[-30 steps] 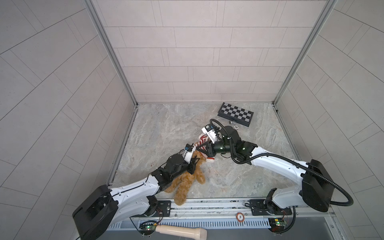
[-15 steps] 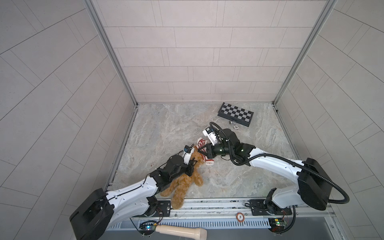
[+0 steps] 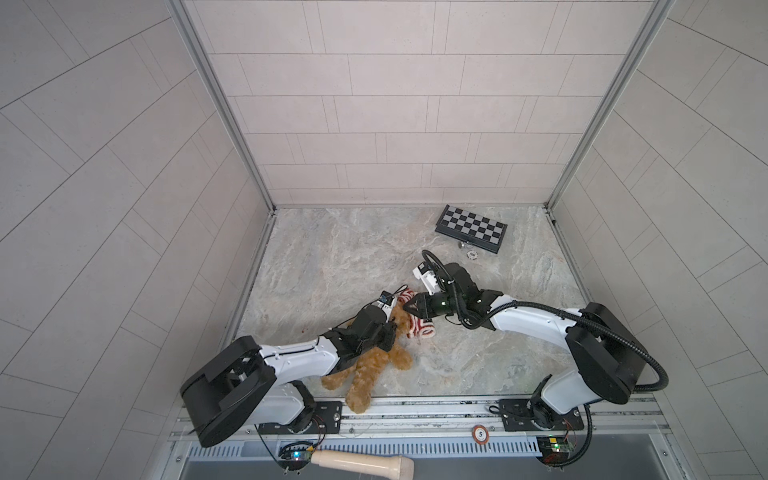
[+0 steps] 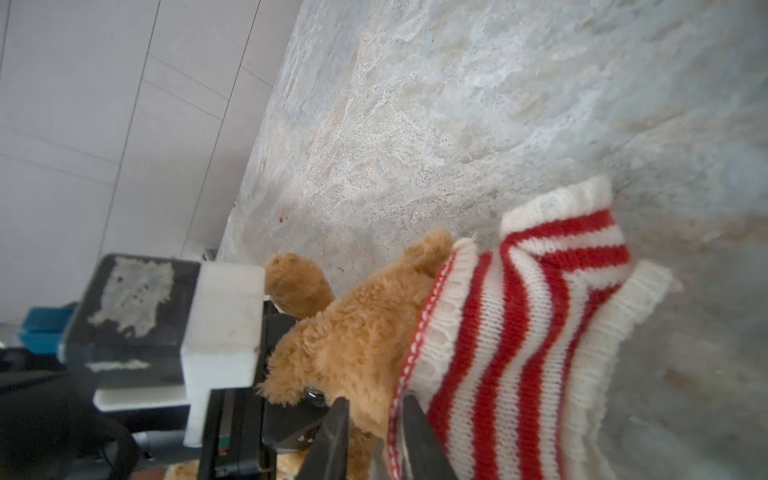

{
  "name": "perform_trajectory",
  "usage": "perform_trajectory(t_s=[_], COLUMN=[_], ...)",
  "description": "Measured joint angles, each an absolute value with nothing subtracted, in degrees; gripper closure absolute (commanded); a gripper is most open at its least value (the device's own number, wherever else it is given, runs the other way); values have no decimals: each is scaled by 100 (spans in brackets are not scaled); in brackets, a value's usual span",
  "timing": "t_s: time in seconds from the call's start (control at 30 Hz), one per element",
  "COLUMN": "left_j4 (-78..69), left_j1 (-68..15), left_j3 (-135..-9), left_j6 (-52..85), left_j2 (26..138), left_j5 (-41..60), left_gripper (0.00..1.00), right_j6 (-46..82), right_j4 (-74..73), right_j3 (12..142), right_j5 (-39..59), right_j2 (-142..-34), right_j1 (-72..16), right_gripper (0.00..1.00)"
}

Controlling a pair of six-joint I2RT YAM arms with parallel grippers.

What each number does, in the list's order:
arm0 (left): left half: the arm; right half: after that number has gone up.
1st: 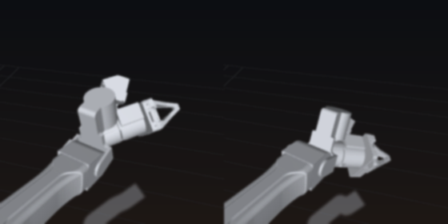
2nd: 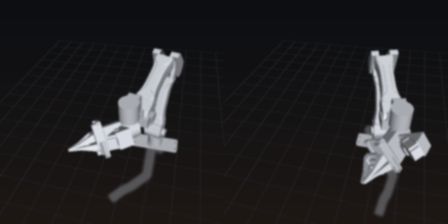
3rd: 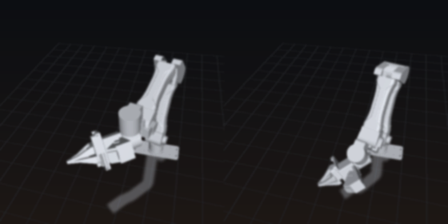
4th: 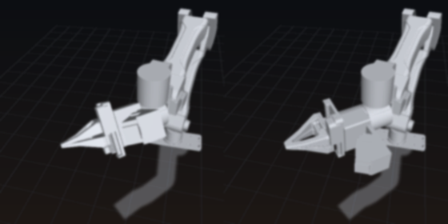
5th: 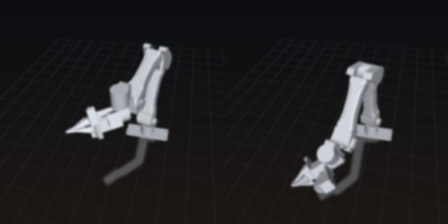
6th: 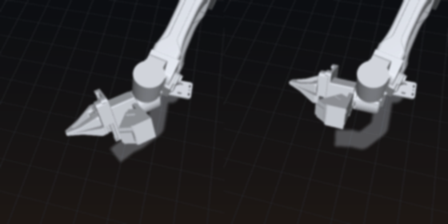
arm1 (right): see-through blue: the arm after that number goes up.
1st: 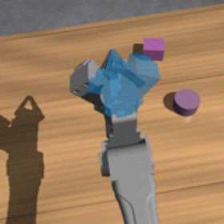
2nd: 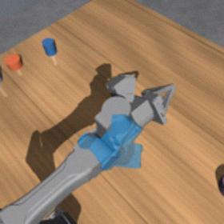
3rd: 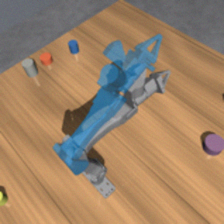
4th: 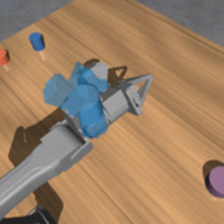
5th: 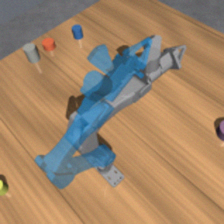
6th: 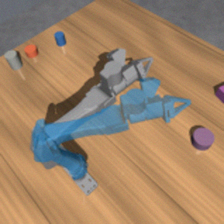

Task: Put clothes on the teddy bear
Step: 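Release the sweater and draw the right gripper back from the bear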

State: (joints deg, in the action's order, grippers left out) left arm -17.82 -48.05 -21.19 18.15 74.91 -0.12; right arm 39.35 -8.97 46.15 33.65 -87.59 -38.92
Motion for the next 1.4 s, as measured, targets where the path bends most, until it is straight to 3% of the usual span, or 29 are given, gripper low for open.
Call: perform_trajectory(t_s=[0.13, 0.37, 0.47, 0.63, 0.77, 1.4], left_j4=[-1765, -1647, -1584, -1568, -1566, -1581], left_j1=[-4840, -4917, -5004, -5068, -5078, -5092], left_j3=[-2255, -2504, -2574, -2585, -2585, -2585], left_j6=[1745, 1632, 1581, 1577, 1579, 1584], left_j2=[7653, 7898, 7957, 7968, 7968, 7983], left_j5=[-19, -75, -178, -279, -301, -314], left_gripper=[100, 100, 100, 100, 100, 100], right_j6=[3732, 3181, 2941, 2567, 2449, 2593], right_j4=[-532, -19, 252, 913, 926, 281], right_j3=[4508, 4381, 4447, 5168, 5374, 5096], right_j5=[3284, 2945, 2700, 2539, 2714, 3935], right_j2=[-8416, -7850, -8200, -9347, -9880, -10149], right_j1=[-3642, -2882, -2626, -2591, -2578, -2722], right_gripper=[62, 77, 82, 100, 100, 100])
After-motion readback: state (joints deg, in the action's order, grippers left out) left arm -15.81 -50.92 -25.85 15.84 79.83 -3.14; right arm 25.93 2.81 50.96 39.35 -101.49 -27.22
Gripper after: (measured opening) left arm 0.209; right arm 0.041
